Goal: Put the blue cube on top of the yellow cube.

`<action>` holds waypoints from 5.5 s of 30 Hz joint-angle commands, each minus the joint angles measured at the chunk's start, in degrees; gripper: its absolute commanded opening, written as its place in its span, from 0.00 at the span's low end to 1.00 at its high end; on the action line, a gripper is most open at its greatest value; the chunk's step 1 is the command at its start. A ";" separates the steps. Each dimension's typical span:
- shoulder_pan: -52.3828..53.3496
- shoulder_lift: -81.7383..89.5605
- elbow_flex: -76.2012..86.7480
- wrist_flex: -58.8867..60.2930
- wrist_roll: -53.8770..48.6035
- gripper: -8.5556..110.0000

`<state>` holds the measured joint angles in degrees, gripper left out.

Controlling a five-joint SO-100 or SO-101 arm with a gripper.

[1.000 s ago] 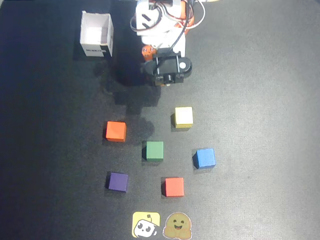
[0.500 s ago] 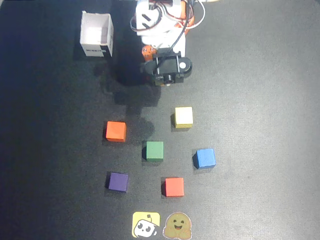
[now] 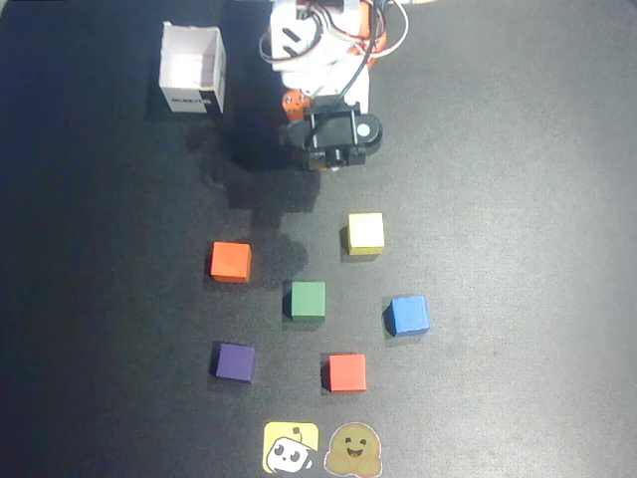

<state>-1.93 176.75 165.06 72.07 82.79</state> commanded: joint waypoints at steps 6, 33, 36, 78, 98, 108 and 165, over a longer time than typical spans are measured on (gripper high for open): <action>-0.09 0.44 -0.44 0.18 0.09 0.08; 0.00 0.44 -0.44 0.18 0.09 0.08; 0.00 0.44 -0.44 0.18 0.09 0.08; -6.86 -31.55 -22.59 -9.05 1.32 0.18; -17.75 -75.59 -53.88 -13.89 8.61 0.23; -21.01 -80.95 -53.70 -20.30 13.97 0.27; -18.37 -89.30 -53.44 -32.34 18.37 0.12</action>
<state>-21.27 82.44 113.91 37.97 100.90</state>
